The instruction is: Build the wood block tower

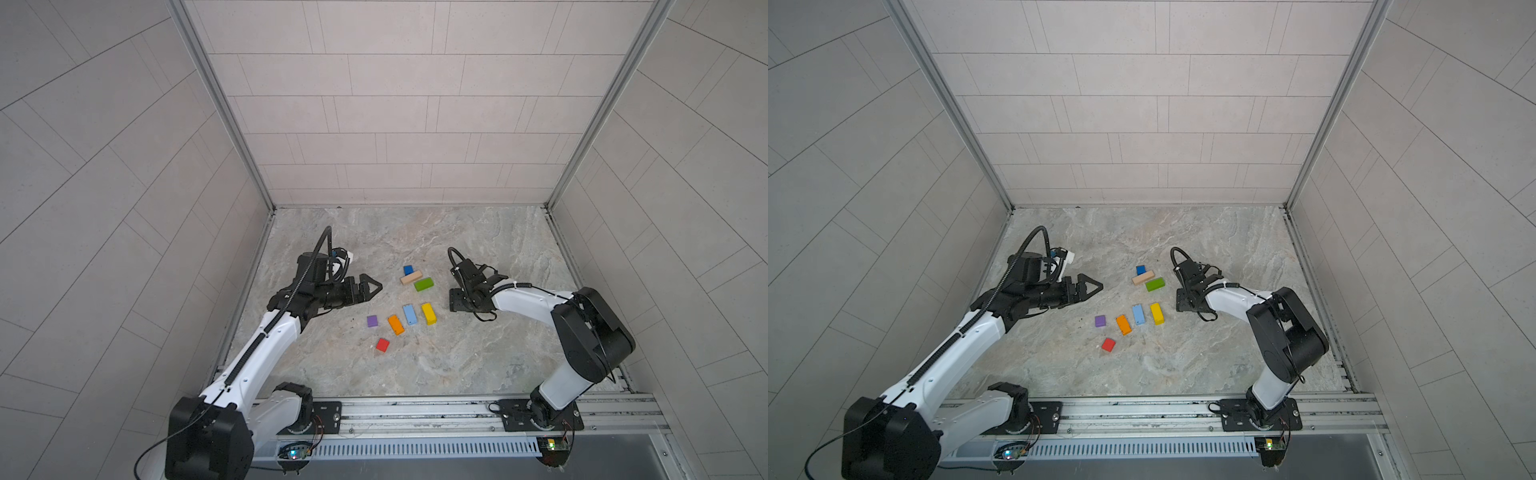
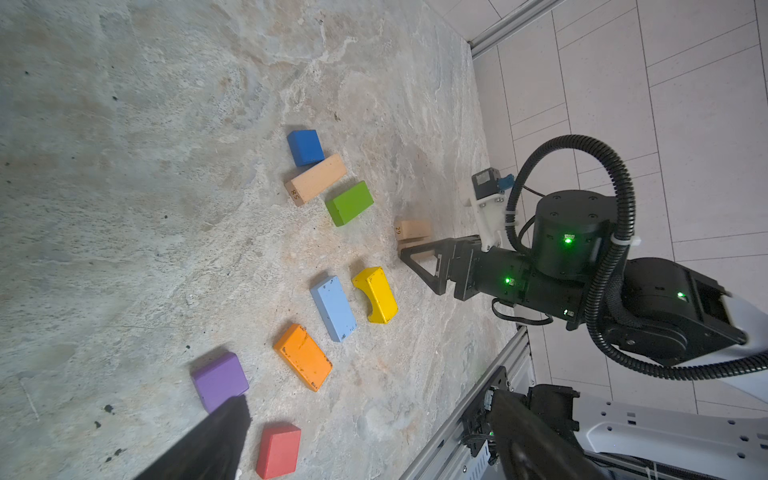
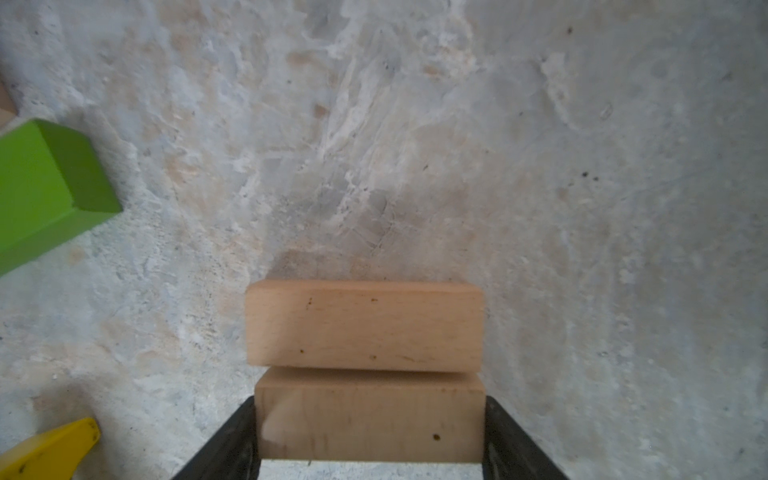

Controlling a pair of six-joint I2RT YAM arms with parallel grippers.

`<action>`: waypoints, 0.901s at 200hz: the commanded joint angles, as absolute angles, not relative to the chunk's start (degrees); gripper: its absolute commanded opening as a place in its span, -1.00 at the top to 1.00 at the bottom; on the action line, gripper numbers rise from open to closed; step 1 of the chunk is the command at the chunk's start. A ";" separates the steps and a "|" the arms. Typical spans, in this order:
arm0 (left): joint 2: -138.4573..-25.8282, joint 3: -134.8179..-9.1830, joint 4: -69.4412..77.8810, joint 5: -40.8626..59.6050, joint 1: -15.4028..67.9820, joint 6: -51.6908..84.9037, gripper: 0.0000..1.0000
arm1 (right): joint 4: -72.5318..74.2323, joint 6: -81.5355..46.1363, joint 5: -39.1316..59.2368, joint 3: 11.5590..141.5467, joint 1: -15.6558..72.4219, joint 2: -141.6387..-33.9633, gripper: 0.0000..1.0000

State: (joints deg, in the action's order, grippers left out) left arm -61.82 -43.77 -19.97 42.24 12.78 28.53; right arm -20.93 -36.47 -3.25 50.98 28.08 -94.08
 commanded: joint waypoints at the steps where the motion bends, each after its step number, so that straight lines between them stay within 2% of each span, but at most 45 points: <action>1: -60.98 -43.04 -19.07 42.41 13.02 28.26 -0.96 | -21.97 -37.14 -4.09 52.03 27.94 -94.64 -0.49; 180: -60.73 -42.97 -19.07 42.40 13.02 28.31 -0.96 | -21.97 -37.97 -4.21 53.09 27.93 -96.24 -0.54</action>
State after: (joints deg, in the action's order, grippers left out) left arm -61.63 -43.57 -19.94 42.22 12.78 28.53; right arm -20.82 -36.75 -3.22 52.21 28.08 -95.26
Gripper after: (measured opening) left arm 0.978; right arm 0.769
